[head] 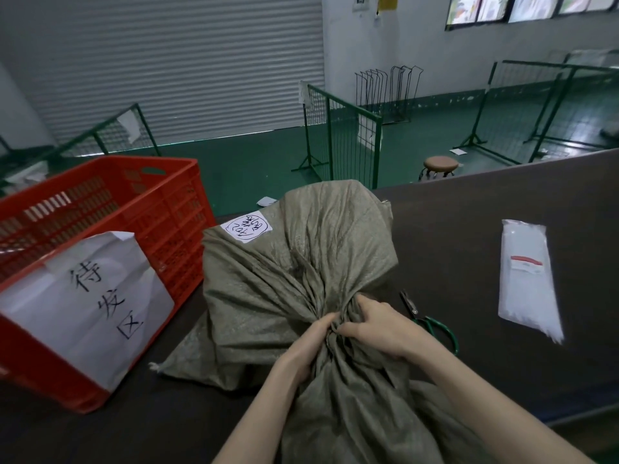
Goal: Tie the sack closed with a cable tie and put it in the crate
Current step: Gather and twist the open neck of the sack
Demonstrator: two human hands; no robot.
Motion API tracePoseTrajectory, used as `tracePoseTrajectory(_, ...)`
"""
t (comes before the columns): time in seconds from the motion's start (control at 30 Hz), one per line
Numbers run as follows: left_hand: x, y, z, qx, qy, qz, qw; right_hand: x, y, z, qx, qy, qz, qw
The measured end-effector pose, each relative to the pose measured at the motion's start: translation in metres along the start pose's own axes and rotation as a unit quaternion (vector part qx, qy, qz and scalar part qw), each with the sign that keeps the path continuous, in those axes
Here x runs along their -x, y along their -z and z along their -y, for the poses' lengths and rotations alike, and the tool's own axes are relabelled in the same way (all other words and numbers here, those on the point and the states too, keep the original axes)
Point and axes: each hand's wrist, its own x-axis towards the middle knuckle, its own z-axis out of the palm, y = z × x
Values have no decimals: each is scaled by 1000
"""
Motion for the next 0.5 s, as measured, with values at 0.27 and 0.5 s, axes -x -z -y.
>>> tracePoseTrajectory(0.27,-11,-6,7,0,2,-68,998,1,9,3,32,16,50,998)
tracePoseTrajectory(0.5,-13,-10,14,75,32,-3,997,6,8,-20,-93,-57,59,992)
